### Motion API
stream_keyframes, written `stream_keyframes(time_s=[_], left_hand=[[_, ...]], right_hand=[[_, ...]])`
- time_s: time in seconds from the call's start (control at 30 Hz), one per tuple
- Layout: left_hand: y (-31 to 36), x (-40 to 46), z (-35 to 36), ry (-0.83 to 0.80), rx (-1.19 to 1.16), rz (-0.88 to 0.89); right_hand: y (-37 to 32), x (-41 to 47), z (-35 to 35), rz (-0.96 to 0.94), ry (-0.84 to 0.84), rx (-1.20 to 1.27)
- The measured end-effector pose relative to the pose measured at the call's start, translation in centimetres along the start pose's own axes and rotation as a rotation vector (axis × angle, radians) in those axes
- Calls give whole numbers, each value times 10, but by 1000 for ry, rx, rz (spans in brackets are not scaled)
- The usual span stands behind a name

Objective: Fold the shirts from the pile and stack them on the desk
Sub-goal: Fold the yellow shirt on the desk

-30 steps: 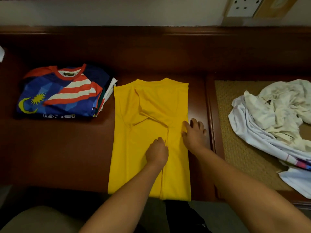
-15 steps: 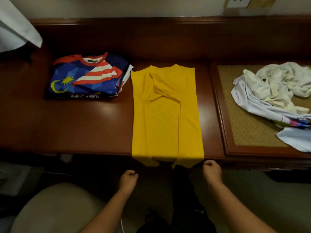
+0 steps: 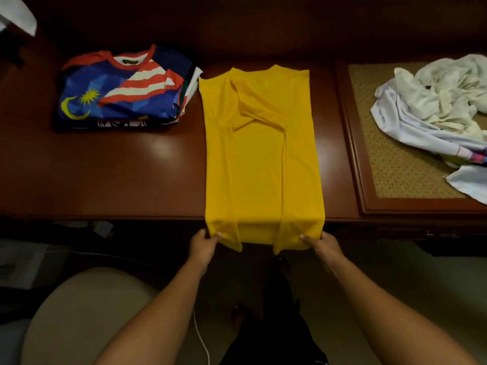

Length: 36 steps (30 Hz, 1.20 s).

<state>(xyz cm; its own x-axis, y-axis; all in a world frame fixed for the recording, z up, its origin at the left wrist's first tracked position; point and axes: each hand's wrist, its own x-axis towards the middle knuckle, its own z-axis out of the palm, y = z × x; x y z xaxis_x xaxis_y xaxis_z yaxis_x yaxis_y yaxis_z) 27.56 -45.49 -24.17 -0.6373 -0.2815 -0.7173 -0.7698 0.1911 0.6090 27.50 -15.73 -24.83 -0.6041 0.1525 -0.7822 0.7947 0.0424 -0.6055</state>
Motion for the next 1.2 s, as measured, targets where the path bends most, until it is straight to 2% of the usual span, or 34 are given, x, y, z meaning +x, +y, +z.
stream_keyframes(time_s=[0.17, 0.33, 0.4, 0.57, 0.87, 1.03, 1.2], left_hand=[[-22, -10, -19, 48, 0, 40], [-32, -21, -15, -149, -18, -100], [-37, -25, -13, -192, 37, -130], [-50, -40, -19, -182, 80, -117], [-62, -87, -28, -102, -101, -45], [-53, -109, -30, -176, -240, -84], [-38, -121, -37, -80, -308, -59]], right_hand=[[12, -10, -5, 62, -137, -59], [31, -20, 1, 126, -226, -119], [37, -24, 3, 129, -216, -119], [49, -38, 3, 150, -165, -59], [46, -99, 7, 93, -43, 34], [32, -130, 12, -10, 37, -34], [19, -147, 16, -84, 101, -129]])
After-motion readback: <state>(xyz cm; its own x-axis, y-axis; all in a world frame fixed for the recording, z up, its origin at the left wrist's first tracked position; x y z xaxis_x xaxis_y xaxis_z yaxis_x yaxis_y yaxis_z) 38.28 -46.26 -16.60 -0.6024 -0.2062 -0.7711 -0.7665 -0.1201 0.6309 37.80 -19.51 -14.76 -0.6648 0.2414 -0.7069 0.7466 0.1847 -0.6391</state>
